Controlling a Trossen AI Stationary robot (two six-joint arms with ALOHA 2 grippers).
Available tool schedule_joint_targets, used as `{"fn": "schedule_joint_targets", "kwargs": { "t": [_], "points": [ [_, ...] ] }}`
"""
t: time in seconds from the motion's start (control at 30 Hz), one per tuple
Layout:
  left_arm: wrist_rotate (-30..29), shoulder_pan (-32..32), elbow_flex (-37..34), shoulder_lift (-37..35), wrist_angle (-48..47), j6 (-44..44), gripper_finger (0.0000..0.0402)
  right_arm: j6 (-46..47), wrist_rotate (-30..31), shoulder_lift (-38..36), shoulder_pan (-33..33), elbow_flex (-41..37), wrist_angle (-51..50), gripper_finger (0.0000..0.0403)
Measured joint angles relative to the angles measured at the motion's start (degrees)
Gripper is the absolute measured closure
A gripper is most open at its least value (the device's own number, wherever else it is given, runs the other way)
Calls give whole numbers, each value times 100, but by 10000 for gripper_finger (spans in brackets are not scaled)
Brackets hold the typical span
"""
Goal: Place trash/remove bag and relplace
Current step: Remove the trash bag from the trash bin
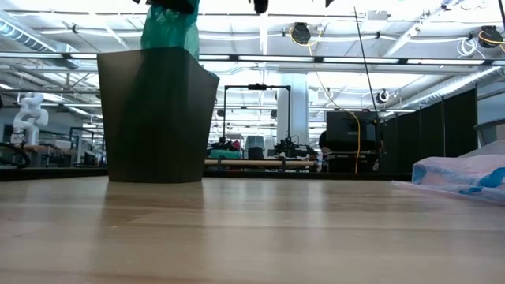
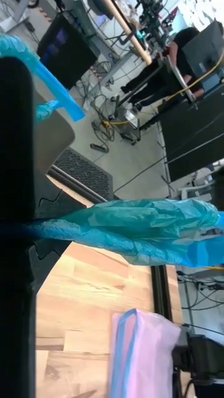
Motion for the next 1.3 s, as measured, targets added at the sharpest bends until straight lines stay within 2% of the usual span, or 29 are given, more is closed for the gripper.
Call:
{"fn": "schedule_joint_targets", "kwargs": {
  "t": [0.13,0.3,0.33,0.7,0.83,1.1,1.3],
  "points": [
    [10,0,0,0,69,109,402,38,12,200,-5,-2,437,242],
    [10,0,0,0,34,124,402,-37,34,259,-2,-2,642,373],
    [10,0,0,0,34,126,402,-102,34,259,-2,-2,719,387],
    [14,-4,2,74,-119,91,397,-291,44,231,100,-9,864,402],
    [12,0,2,195,-181,133,367,-436,36,63,182,-2,968,403],
    [12,0,0,372,-167,98,278,-602,44,-74,289,0,903,403],
    [-20,15,0,459,-286,83,261,-704,58,-136,350,-2,883,403]
  ]
}}
